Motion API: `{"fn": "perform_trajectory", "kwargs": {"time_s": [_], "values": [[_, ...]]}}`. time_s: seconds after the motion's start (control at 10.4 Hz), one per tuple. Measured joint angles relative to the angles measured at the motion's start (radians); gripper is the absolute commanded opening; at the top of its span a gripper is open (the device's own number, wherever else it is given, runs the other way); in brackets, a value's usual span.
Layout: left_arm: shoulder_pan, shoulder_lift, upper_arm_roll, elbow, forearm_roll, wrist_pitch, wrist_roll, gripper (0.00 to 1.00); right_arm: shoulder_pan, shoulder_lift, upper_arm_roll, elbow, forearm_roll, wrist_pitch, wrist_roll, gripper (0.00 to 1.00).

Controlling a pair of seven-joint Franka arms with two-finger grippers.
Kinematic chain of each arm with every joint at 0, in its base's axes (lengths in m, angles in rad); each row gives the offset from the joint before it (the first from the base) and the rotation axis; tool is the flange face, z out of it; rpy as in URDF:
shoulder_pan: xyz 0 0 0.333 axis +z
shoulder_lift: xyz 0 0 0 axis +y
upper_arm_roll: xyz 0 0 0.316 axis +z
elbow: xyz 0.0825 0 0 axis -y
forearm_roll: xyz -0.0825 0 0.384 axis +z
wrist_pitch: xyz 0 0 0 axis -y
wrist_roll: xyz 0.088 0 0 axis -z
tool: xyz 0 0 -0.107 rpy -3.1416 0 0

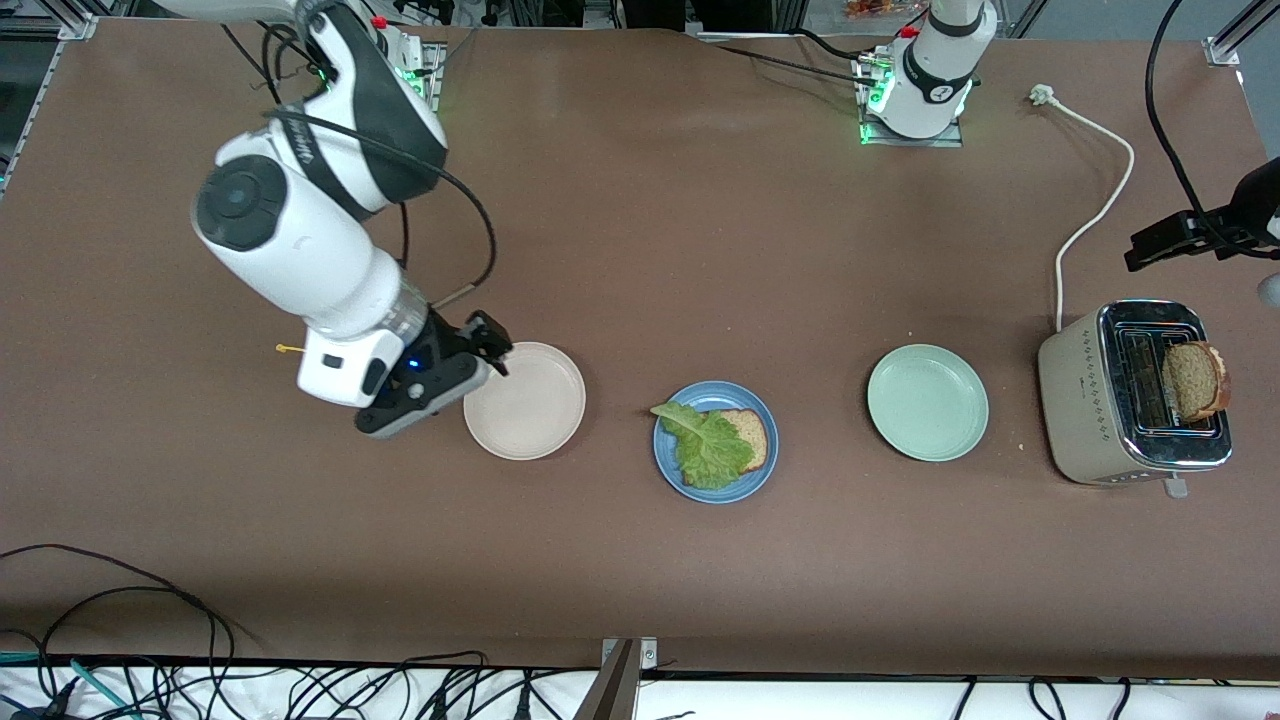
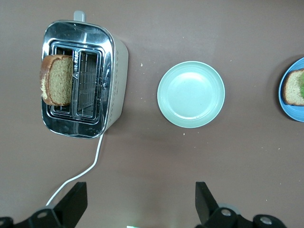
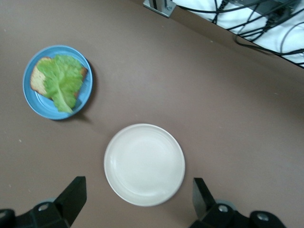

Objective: Make sandwich in blue plate with both arms
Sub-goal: 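Withdraw the right gripper toward the yellow squeeze bottle, then open the right gripper around the yellow squeeze bottle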

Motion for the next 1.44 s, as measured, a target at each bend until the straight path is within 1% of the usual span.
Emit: {"fn": "perform_trajectory", "kwargs": {"time_s": [0.19,0.29,0.38,0.58,0.77,0.96,1.15,1.25,1.44], "values": [[0.002,0.001,0.001,0.0,0.0,0.0,0.0,1.0,-0.074,-0.079,-0.003,-0.081,0.018,-0.044,-0.094,0.99],[0.006,0.001,0.001,0.0,0.0,0.0,0.0,1.0,-0.115,-0.123,-0.015,-0.118,0.02,-0.088,-0.127,0.99],[0.008,0.001,0.002,0.0,0.0,0.0,0.0,1.0,-0.14,-0.166,-0.05,-0.157,0.022,-0.12,-0.177,0.99],[0.009,0.001,0.002,0.0,0.0,0.0,0.0,1.0,-0.157,-0.252,-0.152,-0.278,0.041,-0.111,-0.319,0.99],[0.01,0.001,0.001,0.0,0.0,0.0,0.0,1.0,-0.159,-0.307,-0.239,-0.436,0.124,0.013,-0.503,0.99],[0.01,0.001,0.001,0.0,0.0,0.0,0.0,1.0,-0.159,-0.323,-0.321,-0.578,0.249,0.153,-0.738,0.99],[0.01,0.001,0.001,0.0,0.0,0.0,0.0,1.0,-0.16,-0.317,-0.386,-0.68,0.45,0.232,-1.043,0.98],[0.011,0.001,0.001,0.0,0.0,0.0,0.0,1.0,-0.161,-0.304,-0.411,-0.713,0.55,0.246,-1.196,0.99],[0.011,0.001,0.001,0.0,0.0,0.0,0.0,1.0,-0.172,-0.247,-0.451,-0.735,0.752,0.252,-1.504,0.98]]}}
